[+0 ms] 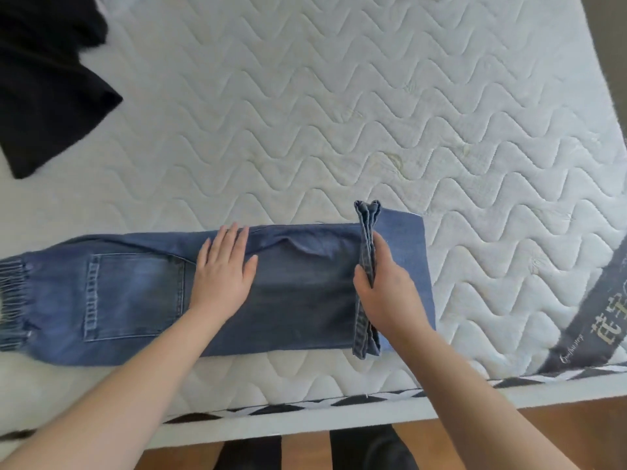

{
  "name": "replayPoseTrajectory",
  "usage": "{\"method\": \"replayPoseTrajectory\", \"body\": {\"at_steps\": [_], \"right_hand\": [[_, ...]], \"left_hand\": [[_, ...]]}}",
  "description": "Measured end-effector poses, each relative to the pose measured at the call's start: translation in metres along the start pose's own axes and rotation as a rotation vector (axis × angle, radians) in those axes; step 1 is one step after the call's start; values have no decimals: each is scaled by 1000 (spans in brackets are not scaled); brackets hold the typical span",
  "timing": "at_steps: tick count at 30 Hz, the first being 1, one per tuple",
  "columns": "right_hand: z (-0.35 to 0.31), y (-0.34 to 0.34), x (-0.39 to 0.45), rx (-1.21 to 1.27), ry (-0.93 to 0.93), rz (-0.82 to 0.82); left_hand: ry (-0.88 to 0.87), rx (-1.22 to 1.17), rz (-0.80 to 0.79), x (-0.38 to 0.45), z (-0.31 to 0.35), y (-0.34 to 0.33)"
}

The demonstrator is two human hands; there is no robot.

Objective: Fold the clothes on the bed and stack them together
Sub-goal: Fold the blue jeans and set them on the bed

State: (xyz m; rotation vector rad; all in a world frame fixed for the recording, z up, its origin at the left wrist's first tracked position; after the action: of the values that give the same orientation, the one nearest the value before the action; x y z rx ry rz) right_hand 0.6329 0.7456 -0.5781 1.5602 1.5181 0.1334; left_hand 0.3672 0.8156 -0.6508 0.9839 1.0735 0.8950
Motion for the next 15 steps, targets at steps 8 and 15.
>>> {"method": "replayPoseTrajectory", "body": {"at_steps": [8, 15], "right_hand": [[-87, -88, -18, -93, 89, -88], [-141, -173, -16, -242, 78, -93]], "left_hand": [[85, -5, -117, -41, -107, -24], [-37, -177, -239, -33, -132, -40]]}}
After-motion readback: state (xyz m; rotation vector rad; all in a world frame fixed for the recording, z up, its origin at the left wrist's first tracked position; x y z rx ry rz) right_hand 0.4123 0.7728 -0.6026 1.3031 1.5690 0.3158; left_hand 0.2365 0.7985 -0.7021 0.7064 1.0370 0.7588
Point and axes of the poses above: each hand's wrist, its own x-axis towards the middle knuckle, its own y-axis out of the back of the hand, z = x × y, the point moved 7 cm from there along x, towards the middle knuckle, and after that the axes turned 3 degrees about -x, right-handed, at the moved point
